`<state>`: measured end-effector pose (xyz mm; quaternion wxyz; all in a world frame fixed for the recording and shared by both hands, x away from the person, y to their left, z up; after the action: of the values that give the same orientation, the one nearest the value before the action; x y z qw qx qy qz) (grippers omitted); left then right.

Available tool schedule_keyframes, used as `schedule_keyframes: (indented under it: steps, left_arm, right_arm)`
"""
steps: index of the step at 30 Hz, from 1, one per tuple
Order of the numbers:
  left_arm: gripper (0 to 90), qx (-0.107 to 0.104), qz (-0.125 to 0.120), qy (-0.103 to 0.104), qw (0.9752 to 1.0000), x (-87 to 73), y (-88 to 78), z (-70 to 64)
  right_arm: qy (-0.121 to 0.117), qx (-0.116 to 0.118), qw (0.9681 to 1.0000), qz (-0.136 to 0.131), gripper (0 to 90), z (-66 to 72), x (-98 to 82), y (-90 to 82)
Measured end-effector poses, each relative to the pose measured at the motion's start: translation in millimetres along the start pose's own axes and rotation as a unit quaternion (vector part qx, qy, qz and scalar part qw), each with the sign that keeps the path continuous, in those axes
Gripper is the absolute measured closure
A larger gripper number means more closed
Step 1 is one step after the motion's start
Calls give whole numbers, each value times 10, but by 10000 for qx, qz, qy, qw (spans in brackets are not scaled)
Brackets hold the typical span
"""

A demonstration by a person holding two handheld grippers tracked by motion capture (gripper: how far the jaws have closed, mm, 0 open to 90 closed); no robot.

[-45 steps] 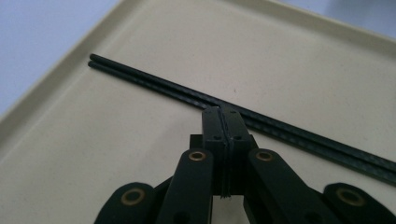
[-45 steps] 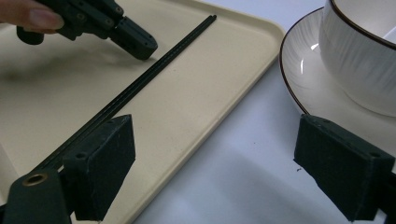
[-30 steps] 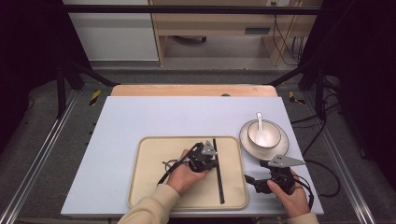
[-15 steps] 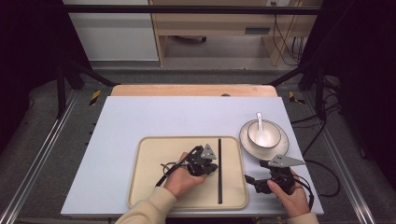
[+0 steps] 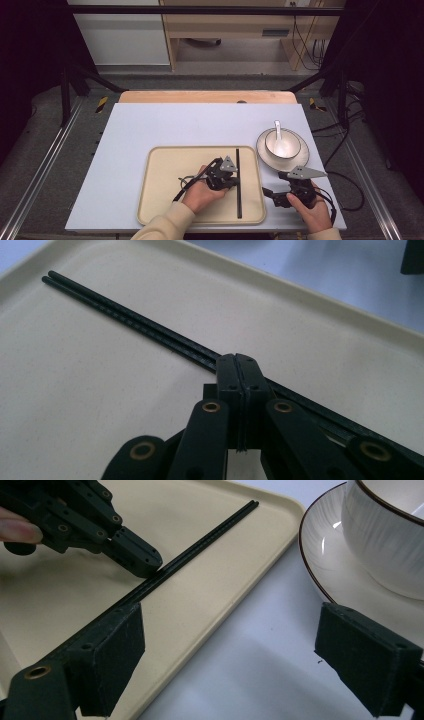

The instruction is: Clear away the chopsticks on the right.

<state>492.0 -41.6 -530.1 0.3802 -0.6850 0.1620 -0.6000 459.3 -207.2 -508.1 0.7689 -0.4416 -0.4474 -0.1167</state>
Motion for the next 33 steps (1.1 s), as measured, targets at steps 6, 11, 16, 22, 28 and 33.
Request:
schedule_keyframes:
  steps: [6, 11, 16, 22, 28, 33]
  left_arm:
    - [896, 1, -36, 53, 10000, 73, 73, -6]
    - [896, 23, -25, 56, 10000, 134, 129, 13]
    - [895, 33, -60, 68, 10000, 196, 196, 4]
    - [896, 66, -161, 168, 9997, 219, 117, 19]
    - [894, 211, -321, 133, 9992, 145, -83, 103]
    - [873, 326, -427, 71, 9985, 1, -278, 178]
  right_arm:
    - [34, -28, 10000, -3, 124, -13, -3, -10]
    - [46, -26, 10000, -13, 124, -10, -1, -11]
    - [48, -26, 10000, -19, 124, -10, 0, -14]
    - [46, -26, 10000, -57, 123, -11, 5, -18]
    - [-69, -27, 9998, -177, 124, 10, 28, -33]
    - [-319, -126, 9988, -359, 116, 28, 65, -47]
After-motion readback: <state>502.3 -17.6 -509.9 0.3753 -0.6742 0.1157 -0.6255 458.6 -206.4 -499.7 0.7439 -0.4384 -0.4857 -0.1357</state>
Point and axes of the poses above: each handheld gripper's, and its own axes: y roughly forward along the jaws, x roughly out of its top, z roughly to its left, the point moved 8 cm from there along y, roughly forward along the jaws, and after that the axes turned 6 degrees about y, right-handed, at the moved point
